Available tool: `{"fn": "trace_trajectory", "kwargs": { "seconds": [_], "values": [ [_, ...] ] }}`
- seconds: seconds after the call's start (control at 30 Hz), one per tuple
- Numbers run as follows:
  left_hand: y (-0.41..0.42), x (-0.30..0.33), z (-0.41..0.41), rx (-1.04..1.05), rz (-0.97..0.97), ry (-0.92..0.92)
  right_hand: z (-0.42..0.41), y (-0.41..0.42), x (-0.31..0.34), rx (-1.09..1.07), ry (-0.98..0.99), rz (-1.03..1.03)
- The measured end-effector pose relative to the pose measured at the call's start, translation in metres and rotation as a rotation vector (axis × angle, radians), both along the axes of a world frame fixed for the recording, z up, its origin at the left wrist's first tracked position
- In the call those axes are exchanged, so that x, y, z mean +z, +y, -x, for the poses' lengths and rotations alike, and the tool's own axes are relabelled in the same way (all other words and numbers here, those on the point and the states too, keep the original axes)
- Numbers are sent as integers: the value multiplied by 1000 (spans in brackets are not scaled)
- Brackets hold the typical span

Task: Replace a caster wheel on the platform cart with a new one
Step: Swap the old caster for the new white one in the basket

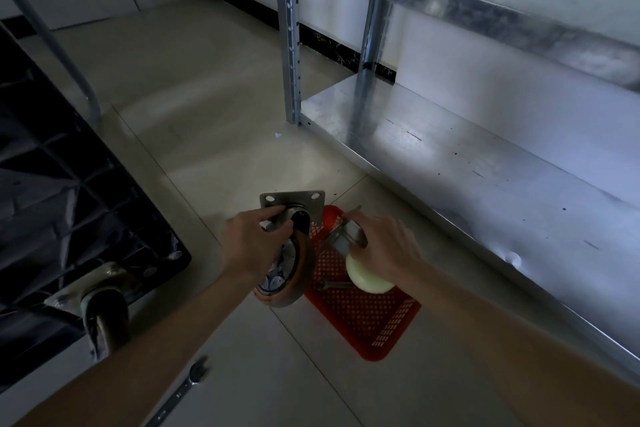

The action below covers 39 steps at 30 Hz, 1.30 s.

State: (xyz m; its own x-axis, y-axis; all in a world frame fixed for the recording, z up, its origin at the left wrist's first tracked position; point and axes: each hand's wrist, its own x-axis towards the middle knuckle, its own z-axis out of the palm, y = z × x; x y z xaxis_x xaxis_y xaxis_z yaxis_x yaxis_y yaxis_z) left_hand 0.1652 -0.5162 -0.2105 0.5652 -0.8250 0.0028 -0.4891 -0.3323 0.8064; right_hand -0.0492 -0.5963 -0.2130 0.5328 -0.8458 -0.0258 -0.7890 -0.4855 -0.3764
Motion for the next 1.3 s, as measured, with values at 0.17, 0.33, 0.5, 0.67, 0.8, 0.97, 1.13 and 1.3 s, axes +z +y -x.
{"fn": "trace_trajectory", "kwargs": {
  "seconds": [0.17, 0.33, 0.5, 0.67, 0.8, 0.97, 1.13, 1.3],
  "values": [
    [-11, 10, 24, 10, 29, 99, 25, 1, 27, -50, -7, 28],
    [-15, 10, 60, 11, 54, 65, 59, -4, 39, -144, -7, 58],
    [-22, -7, 84, -12, -11, 45, 93, -11, 36, -208, -2, 43],
    [-26, -25, 103, 35, -94, 62, 112, -16, 27, -236, -24, 28],
    [-26, -36, 107, 59, -143, 85, 113, -18, 19, -230, -30, 30],
    [-25, -50, 111, 77, -156, 114, 106, -22, 11, -189, -42, 30],
    [-25, -59, 109, 80, -204, 62, 98, -23, 3, -155, -39, 19],
    [-22, -68, 99, 34, -255, 15, 96, -20, -6, -155, -24, 3]
  ]
}}
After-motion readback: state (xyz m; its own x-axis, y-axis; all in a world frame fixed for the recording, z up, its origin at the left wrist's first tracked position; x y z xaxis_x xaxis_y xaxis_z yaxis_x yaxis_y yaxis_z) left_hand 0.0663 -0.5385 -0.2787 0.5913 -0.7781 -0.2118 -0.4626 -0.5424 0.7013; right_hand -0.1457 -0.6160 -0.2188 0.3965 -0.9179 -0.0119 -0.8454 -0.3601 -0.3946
